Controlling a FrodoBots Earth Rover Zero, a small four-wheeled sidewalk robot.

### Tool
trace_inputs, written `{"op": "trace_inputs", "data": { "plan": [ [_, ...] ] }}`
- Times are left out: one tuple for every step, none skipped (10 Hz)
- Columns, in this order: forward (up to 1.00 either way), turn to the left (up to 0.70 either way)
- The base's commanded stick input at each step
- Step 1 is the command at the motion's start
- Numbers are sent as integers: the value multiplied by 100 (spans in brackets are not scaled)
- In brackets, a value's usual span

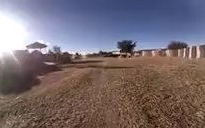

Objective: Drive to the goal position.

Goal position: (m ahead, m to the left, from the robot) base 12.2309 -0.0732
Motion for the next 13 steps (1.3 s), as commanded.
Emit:
{"op": "trace_inputs", "data": {
  "plan": [
    [50,0],
    [50,0],
    [50,0],
    [50,0],
    [50,0],
    [50,0],
    [50,0],
    [50,0],
    [50,0],
    [50,0],
    [50,0],
    [50,0],
    [50,0]
  ]
}}
